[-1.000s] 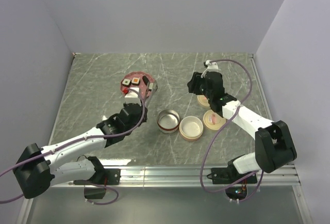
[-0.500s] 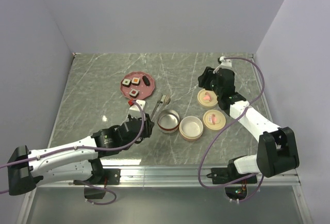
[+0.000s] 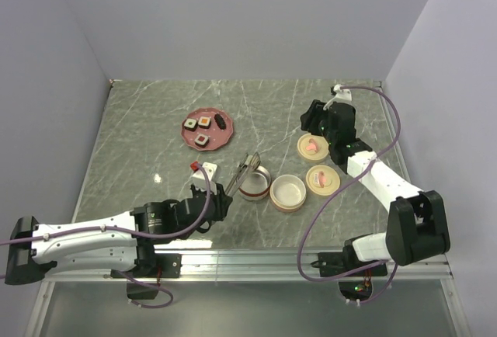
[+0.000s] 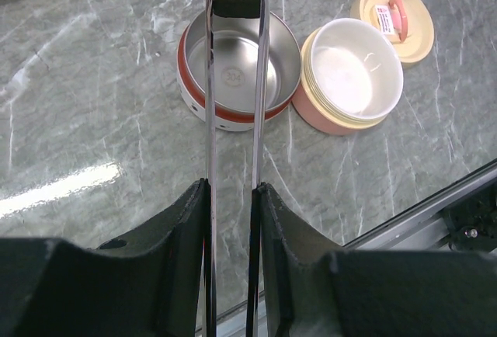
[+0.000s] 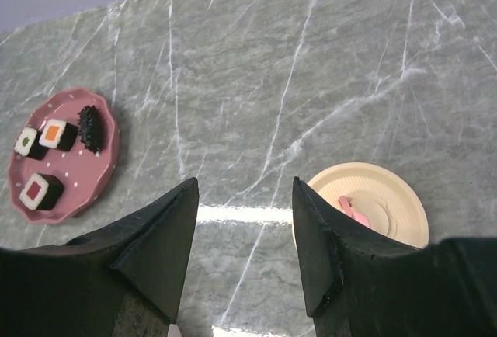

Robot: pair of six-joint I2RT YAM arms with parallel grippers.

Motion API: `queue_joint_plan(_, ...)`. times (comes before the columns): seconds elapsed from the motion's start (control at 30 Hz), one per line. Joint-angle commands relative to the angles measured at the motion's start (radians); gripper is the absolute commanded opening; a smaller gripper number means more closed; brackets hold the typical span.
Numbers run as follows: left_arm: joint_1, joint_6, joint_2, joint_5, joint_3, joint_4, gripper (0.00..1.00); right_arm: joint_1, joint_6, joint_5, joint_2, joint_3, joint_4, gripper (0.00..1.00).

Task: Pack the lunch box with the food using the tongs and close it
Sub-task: Place the food into the lunch box

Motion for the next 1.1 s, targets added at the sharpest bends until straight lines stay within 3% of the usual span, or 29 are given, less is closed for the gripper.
queue_joint_plan(0.0, -0.012, -0.039, -0.019, -0.04, -0.006, 0.008, 0.2, -0.008, 0.008, -0.01, 0.008, 0.007, 0.026, 0.59)
queue_joint_plan(0.43, -0.03, -0.049, 0.014, -0.055, 0.017, -0.018, 0.42, -0.016, 0.008, -0.021, 0.014, 0.009, 0.028, 0.59)
queue_joint_plan(1.07, -0.033, -0.056, 0.015, -0.091, 0.019, -0.018, 0.46, -0.019, 0.008, -0.026, 0.029, 0.015, 0.026, 0.59)
